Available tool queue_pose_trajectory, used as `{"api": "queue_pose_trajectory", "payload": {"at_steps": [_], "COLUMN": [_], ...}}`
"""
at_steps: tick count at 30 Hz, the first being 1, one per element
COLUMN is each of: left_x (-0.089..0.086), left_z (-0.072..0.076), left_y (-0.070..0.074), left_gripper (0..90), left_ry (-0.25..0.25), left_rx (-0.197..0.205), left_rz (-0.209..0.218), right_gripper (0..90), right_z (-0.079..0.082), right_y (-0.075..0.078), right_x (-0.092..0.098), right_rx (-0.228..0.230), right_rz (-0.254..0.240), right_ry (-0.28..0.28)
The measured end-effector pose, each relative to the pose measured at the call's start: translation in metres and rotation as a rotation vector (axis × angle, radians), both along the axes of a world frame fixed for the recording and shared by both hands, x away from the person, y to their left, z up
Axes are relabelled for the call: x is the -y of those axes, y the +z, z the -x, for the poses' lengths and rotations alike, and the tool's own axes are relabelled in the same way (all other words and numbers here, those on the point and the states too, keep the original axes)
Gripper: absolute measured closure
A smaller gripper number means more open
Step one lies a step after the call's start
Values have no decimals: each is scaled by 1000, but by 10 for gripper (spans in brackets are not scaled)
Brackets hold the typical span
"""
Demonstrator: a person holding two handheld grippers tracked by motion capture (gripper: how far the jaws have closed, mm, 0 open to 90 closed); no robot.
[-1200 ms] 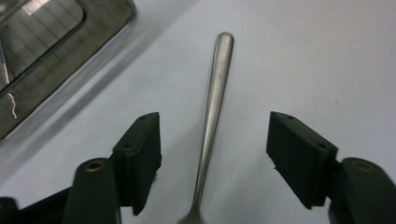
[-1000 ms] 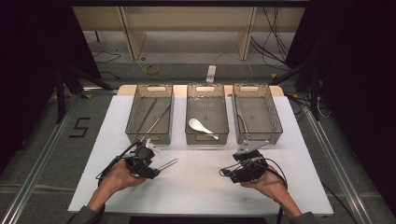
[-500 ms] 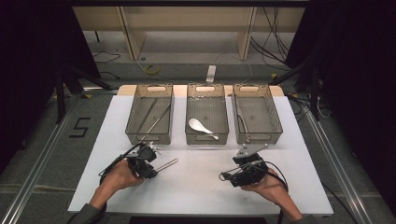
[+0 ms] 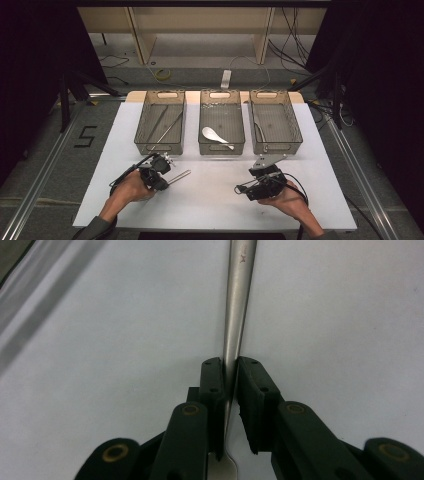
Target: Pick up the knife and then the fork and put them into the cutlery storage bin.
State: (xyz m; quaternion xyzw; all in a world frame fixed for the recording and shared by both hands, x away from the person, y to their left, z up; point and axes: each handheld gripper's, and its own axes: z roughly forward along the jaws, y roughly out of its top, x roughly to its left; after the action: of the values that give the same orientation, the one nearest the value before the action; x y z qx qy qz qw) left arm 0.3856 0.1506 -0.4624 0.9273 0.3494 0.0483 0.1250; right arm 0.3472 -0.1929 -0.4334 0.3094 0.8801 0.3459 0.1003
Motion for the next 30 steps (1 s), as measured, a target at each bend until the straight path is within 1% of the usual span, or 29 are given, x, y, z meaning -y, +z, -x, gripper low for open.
{"api": "queue_pose_trajectory", "payload": {"at_steps": [3, 5, 8, 10, 11, 12, 13, 15, 19, 21, 24, 25, 27, 29, 30], "left_x": [0, 0, 0, -1, -1, -1, 0, 2, 3, 4, 8, 10, 16, 22, 25], "left_z": [0, 1, 1, 0, 0, 1, 1, 2, 5, 6, 9, 10, 13, 15, 17], "left_y": [0, 0, 0, 0, 2, 2, 4, 7, 11, 14, 18, 20, 22, 25, 26], "left_gripper": [817, 824, 827, 829, 829, 829, 830, 831, 831, 831, 831, 831, 831, 831, 831], "left_ry": [-11, -9, 0, 5, -8, -9, -13, -13, -26, -33, -49, -65, -79, -105, -115], "left_rx": [3, 5, 2, -3, -8, -12, -6, -1, -15, -21, -26, -28, -33, -43, -49], "left_rz": [-5, -5, 6, 22, 25, 33, 44, 49, 73, 78, 96, 103, 122, 135, 142], "right_gripper": [294, 294, 295, 295, 296, 296, 296, 297, 299, 300, 301, 301, 300, 300, 299], "right_z": [0, -1, 0, 0, 0, 0, 0, 0, 2, 2, 4, 4, 7, 9, 11], "right_y": [0, 0, 0, 1, 1, 1, 1, 2, 3, 4, 5, 5, 7, 8, 8], "right_x": [0, 1, 1, 0, 0, 0, 0, 0, -2, -4, -10, -11, -18, -24, -28], "right_rx": [3, 2, 1, 1, 2, 1, 0, 3, 6, 11, 19, 24, 35, 47, 57], "right_rz": [-1, 0, -1, -2, -2, -7, -8, -11, -17, -21, -24, -24, -24, -25, -25], "right_ry": [-2, -2, -2, -2, -1, -1, 1, 4, 9, 18, 34, 42, 63, 83, 102]}}
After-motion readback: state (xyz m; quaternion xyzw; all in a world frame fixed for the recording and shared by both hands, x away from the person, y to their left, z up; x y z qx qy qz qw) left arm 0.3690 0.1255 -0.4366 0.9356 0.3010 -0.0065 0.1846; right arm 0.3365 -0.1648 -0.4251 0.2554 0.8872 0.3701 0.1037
